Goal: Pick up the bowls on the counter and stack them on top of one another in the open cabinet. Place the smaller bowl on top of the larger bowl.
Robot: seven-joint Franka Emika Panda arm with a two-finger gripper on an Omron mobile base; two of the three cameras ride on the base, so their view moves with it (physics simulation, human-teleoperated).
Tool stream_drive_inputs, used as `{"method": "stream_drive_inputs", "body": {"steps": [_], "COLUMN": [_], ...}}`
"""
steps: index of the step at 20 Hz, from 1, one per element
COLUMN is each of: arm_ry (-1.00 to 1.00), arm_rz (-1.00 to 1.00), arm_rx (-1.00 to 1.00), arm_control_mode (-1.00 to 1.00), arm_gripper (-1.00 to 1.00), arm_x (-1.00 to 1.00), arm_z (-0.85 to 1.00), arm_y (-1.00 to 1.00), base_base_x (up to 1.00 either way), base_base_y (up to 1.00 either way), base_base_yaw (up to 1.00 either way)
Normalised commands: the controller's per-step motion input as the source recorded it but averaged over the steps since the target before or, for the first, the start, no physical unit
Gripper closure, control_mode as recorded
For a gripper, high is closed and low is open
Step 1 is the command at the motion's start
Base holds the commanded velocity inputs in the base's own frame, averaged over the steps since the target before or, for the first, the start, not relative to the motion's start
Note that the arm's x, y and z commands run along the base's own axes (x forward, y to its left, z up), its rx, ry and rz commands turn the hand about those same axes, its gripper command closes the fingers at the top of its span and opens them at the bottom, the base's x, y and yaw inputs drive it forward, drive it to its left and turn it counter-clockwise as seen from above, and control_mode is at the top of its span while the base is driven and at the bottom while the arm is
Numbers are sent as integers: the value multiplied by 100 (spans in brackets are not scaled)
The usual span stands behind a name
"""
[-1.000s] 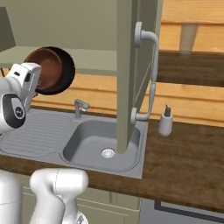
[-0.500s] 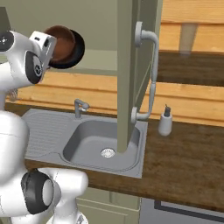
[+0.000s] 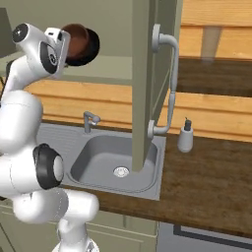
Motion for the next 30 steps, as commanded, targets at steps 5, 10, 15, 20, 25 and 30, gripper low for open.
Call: {"method": "stream_drive_inputs", "body": {"steps": [5,10,15,20,25,30], "arm_ry": [0,0,-4,-21,-5,1], "arm_rz": [0,0,-1,-5,-2,0], "arm_rx": [-11,-4,0,0,-1,-3], "arm_control_mode": [-100,-100,-100,-100,-100,-100], "arm_gripper": [-100,-100,-100,-100,-100,-100], "arm_x": [100,37,-92,-100,-100,-100], "arm_z": [-4,-7,-22,-64,-100,-100], "arm_y": [0,0,8,1,-56,-99], "base_base_x": [0,0,0,0,0,0], "base_base_y": [0,0,0,0,0,0], "base_base_yaw": [0,0,0,0,0,0]}}
